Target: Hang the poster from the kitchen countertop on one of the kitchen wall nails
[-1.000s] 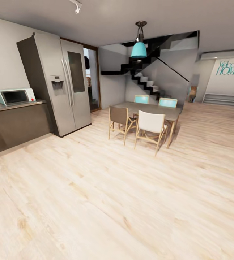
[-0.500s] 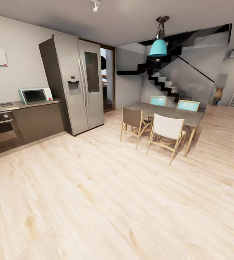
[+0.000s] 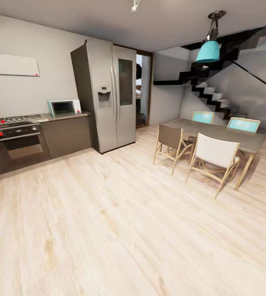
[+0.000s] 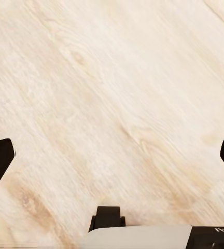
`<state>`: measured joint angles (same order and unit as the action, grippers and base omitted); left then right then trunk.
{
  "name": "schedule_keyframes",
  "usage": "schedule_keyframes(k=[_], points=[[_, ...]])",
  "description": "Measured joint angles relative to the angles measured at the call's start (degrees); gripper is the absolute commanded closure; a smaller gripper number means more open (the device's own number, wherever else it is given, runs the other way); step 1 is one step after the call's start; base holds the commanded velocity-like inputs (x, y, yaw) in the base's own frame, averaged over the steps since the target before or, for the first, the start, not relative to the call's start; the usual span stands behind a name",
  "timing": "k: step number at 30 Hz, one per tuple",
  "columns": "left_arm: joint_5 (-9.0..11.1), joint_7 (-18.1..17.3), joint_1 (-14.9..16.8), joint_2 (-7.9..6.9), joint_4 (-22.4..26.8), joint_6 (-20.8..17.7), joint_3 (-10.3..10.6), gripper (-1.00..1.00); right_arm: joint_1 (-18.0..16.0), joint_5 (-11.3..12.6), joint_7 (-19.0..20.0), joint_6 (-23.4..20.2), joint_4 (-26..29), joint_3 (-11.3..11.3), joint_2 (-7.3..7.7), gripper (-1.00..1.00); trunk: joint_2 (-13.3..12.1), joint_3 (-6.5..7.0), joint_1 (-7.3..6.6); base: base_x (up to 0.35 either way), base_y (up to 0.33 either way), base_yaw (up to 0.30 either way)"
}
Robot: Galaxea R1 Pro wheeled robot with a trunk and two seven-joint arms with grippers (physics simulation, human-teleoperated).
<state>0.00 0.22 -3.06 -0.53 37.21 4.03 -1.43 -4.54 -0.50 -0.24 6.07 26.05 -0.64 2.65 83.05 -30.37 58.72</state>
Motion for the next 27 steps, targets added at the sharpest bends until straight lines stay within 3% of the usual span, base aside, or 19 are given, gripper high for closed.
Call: schedule_keyframes(k=[27], points=[[0.00, -0.03, -0.01, 0.00, -0.01, 0.01, 0.01, -1.00, 0.00, 0.01, 0.06, -0.05, -0.08, 0.00, -0.04, -1.00, 0.00, -0.01, -0.01, 0.014, -0.010, 0.278]])
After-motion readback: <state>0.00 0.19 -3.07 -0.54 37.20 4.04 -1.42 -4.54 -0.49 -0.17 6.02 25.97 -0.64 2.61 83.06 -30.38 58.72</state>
